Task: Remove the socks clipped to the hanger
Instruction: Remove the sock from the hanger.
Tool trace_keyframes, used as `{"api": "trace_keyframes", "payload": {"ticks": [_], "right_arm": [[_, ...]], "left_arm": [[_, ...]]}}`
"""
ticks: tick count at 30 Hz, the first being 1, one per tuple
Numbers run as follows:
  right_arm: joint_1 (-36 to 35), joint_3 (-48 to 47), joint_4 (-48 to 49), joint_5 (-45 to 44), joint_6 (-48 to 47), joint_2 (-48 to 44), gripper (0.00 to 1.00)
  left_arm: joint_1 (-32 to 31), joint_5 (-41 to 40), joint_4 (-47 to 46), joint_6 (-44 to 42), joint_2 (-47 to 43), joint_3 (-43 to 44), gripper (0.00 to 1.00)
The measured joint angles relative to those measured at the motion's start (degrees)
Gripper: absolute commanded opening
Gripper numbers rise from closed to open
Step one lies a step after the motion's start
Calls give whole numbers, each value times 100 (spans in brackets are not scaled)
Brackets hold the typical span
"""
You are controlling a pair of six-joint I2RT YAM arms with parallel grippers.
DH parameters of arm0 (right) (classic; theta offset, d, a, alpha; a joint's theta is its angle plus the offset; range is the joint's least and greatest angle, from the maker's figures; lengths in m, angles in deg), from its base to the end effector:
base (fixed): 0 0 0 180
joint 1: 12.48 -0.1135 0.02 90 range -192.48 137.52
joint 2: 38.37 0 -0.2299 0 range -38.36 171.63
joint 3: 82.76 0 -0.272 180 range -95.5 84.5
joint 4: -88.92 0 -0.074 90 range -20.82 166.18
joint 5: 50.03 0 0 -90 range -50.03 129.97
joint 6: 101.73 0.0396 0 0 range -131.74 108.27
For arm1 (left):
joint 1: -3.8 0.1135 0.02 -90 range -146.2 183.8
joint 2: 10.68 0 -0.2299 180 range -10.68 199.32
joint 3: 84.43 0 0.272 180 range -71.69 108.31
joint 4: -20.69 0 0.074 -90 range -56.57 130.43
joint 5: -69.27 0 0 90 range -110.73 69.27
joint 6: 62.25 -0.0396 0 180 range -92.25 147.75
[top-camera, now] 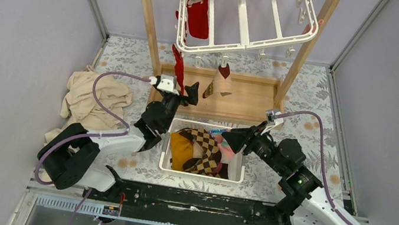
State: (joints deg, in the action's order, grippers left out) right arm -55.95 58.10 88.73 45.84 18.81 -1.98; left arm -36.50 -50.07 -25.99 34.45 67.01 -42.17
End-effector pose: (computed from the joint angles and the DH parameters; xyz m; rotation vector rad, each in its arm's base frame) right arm 0.1568 0.1542 0.2680 -0.2704 1.6101 1.0928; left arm 0.2406 -0.1786 0.2016 -0.0219 1.4077 -0.3297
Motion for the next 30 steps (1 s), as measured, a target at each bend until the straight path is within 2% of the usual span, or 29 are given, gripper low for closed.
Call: {"api": "trace_keyframes", "payload": {"ticks": [1,2,6,8,10,24,30], "right_arm": [[-2,7,0,11,22,2,59],[-2,15,15,22,39,4,59],[-2,72,22,28,85,17,59],[-2,90,26,33,105,39,59],[-2,98,70,70,129,92,59],[-4,120,876,376,179,1141,54],[-28,59,1423,433,131,1661,57]], "left_arm": [[81,63,-31,2,52,87,98],[160,98,-46,2,92,177,93],[356,210,-48,37,168,387,48],[415,306,-4,105,160,431,31],[442,413,92,168,116,450,22],[446,1344,2566,647,-837,1244,20],[446,1659,3679,1040,-997,1624,21]]}}
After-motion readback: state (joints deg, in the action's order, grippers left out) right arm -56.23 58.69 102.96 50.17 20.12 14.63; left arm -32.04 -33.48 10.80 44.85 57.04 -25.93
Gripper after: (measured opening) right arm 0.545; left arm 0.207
